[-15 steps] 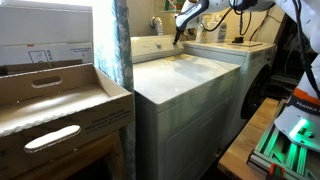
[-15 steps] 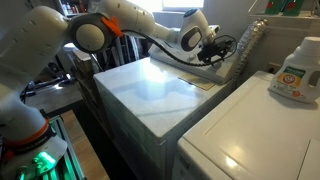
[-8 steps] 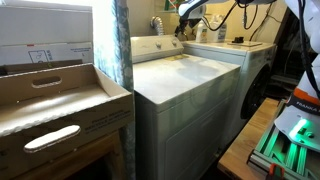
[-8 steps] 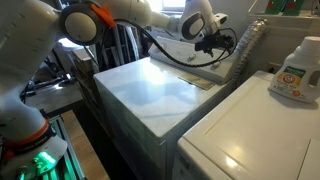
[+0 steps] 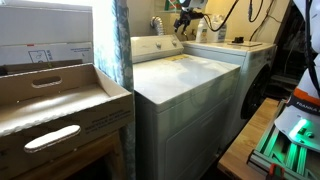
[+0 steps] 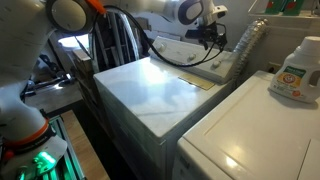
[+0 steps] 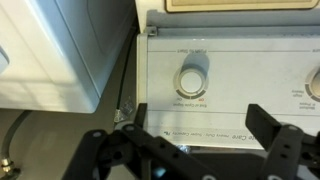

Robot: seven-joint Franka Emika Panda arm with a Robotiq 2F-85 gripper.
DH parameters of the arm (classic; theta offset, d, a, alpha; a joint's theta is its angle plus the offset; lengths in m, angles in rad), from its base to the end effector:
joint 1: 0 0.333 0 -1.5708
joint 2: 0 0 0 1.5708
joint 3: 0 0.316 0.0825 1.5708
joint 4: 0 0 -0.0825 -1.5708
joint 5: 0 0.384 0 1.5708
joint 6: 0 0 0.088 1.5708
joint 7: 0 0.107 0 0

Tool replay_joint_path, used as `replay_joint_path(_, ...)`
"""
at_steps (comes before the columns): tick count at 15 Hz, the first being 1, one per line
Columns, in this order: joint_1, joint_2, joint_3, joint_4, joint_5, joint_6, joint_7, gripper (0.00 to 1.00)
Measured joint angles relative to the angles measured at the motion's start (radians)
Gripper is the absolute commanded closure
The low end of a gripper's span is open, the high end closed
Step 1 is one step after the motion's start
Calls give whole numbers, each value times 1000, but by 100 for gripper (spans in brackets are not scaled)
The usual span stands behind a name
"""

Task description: Turn the right knob of the washing on the left anticlockwise once

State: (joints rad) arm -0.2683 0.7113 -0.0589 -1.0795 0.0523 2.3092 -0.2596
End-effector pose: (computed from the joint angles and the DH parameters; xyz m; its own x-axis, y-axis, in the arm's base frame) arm 0.7544 -0.2376 0.4665 0.8752 -0.0298 0.4829 -0.0972 -0.9886 0.1152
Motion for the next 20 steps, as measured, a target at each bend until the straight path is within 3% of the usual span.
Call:
replay_joint_path(8, 42, -110, -40, -113, 10, -39, 414, 0)
replay_joint_path(15, 121, -164, -167, -194, -89, -47, 790, 0)
replay_joint_path(20, 138, -173, -187, -211, -105, -49, 843, 0)
